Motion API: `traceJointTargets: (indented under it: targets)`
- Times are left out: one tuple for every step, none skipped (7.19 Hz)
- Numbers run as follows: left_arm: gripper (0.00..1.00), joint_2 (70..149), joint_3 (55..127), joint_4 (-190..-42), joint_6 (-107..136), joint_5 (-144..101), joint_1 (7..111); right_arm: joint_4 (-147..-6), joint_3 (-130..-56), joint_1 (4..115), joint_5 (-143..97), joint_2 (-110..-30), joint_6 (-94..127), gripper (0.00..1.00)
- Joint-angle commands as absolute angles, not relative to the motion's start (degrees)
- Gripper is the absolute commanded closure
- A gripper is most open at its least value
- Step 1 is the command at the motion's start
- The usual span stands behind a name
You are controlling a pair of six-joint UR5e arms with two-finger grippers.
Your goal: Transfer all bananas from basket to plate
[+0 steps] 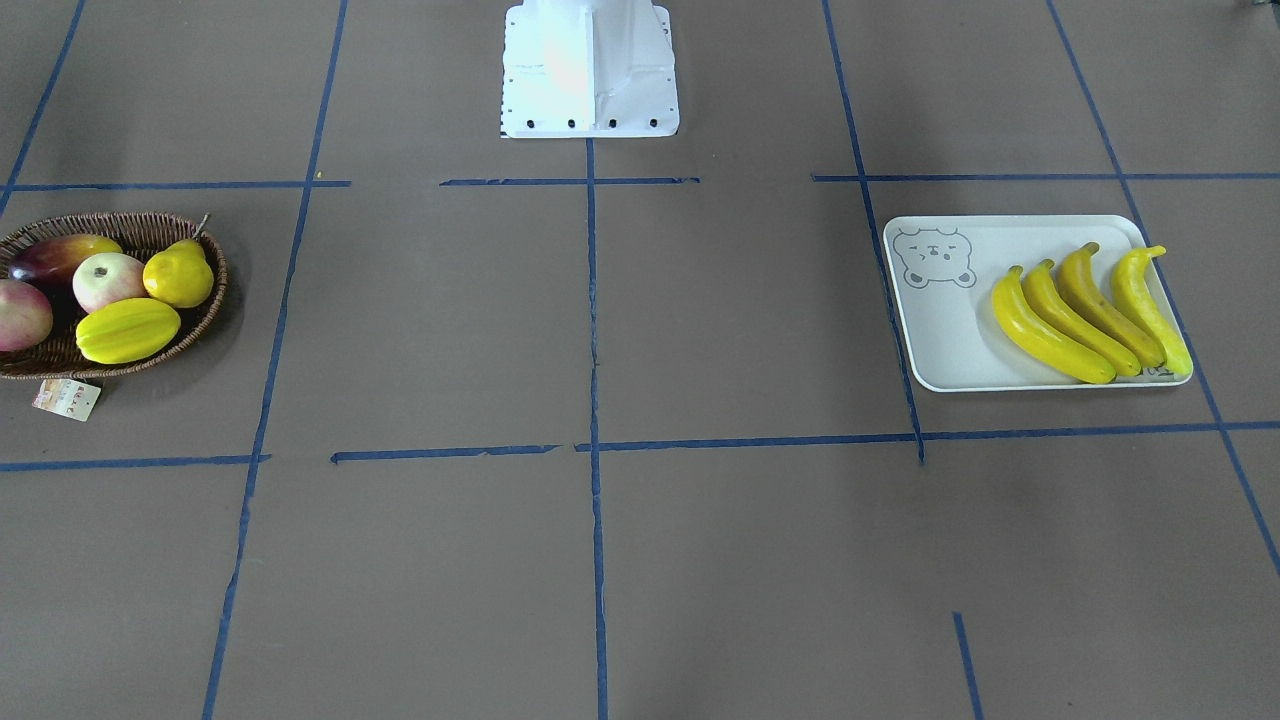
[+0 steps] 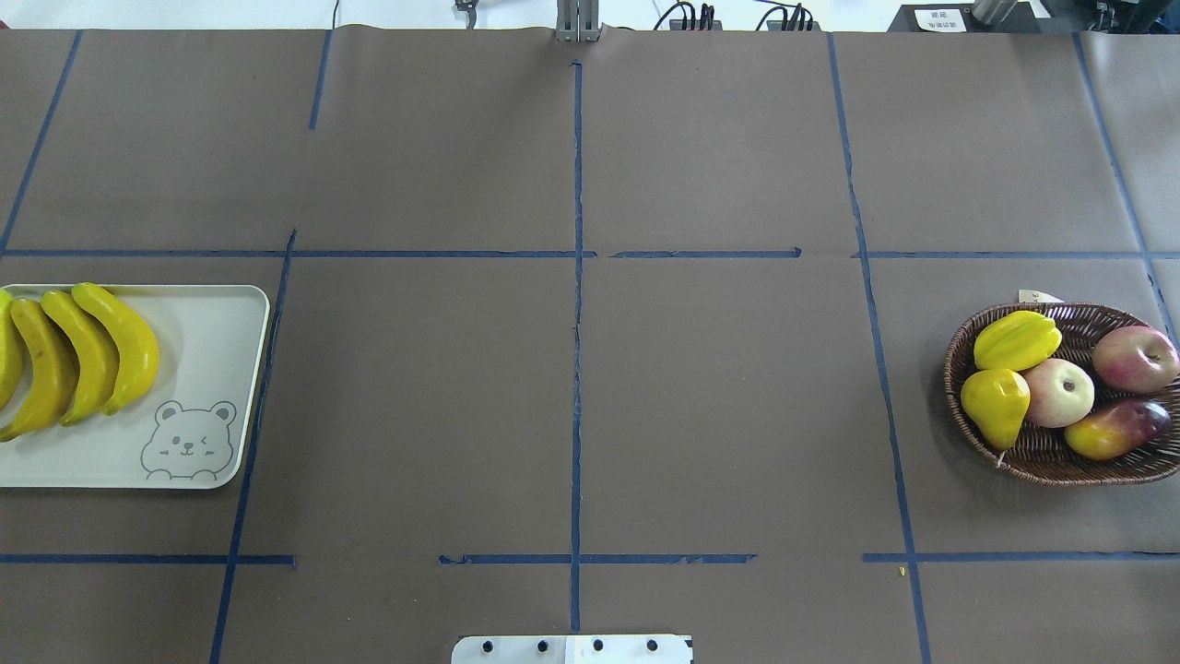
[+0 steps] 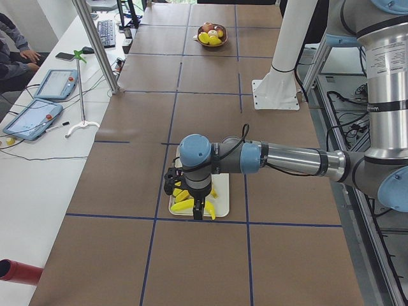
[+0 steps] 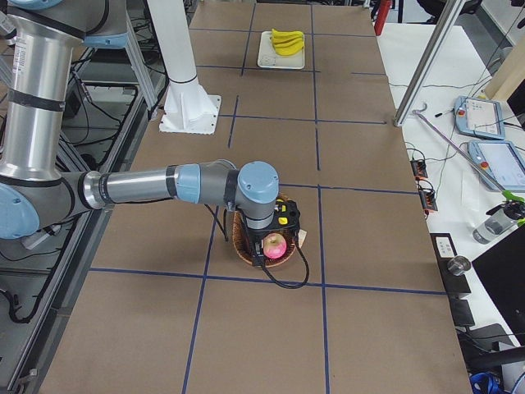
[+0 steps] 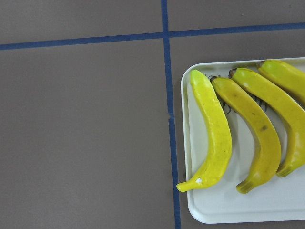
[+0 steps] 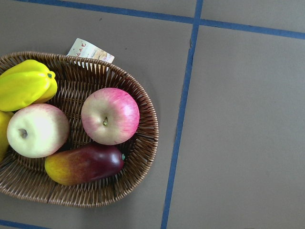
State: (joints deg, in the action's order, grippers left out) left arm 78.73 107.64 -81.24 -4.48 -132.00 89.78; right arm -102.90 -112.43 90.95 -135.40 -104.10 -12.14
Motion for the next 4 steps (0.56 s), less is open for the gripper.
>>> traceJointTargets:
  targets:
    - [0.0,77.35,108.01,-81.12,-4.48,-131.13,89.65,-102.75,-111.18,90.7,-134.3,-104.33,-12.3,0.0]
    - [0.0,76.73,108.02,-81.04,-4.74,-131.13,89.65,-102.83,-111.09,90.36,-132.12,-104.5,-12.3,0.0]
    - [0.0,76.55,108.02,-81.04,-4.92,-131.13,89.47,-102.83,-111.18,90.26,-131.93,-104.5,-12.3,0.0]
    - [0.0,76.47,108.19,-81.04,-5.01,-131.22,89.3,-102.83,-111.09,90.26,-132.01,-104.5,-12.22,0.0]
